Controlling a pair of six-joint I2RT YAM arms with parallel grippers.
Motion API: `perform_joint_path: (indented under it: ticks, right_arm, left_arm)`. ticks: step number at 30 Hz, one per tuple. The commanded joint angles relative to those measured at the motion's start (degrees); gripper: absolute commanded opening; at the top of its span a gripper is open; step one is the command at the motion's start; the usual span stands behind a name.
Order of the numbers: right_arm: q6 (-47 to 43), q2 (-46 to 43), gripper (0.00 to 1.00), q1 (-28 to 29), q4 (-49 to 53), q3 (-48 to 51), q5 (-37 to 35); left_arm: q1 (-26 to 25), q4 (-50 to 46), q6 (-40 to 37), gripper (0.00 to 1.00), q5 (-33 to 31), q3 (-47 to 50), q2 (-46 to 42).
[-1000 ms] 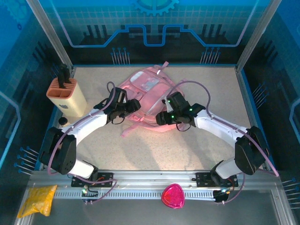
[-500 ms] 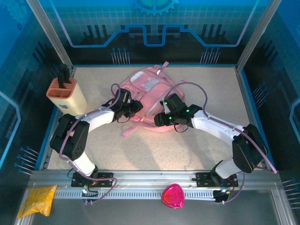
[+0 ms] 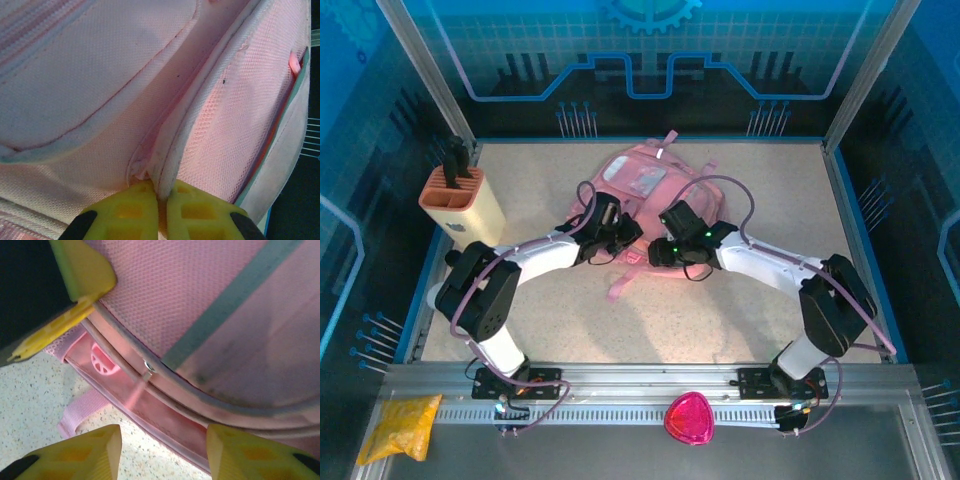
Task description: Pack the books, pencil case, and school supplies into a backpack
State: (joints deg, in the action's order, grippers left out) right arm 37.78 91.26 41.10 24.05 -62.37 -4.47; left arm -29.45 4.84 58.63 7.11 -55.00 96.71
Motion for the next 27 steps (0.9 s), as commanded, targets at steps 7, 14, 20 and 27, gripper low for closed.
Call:
perform_joint_path:
  ticks: [7, 14, 20, 27]
  right_arm:
    - [7.52, 7.21, 0.41, 4.07, -3.05, -4.25, -5.8]
    - [6.78, 11.3, 0.31, 4.15, -2.87, -6.46, -10.0]
    - [4.25, 11.32, 0.14, 4.05, -1.99, -6.33, -12.67]
    - [0.63, 5.17, 0.0, 4.07, -0.2, -0.63, -17.4]
  left_arm:
    - [-1.39, 2.8, 0.31, 0.03, 0.96, -1.6, -0.02]
    - [-1.57, 2.83, 0.26, 0.02, 1.28, -1.99, 0.47]
    - [-1.56, 0.86, -0.61, 0.0, -1.15, -1.53, -0.19]
    - [-0.09, -4.53, -4.05, 0.0, -5.09, -2.38, -0.84]
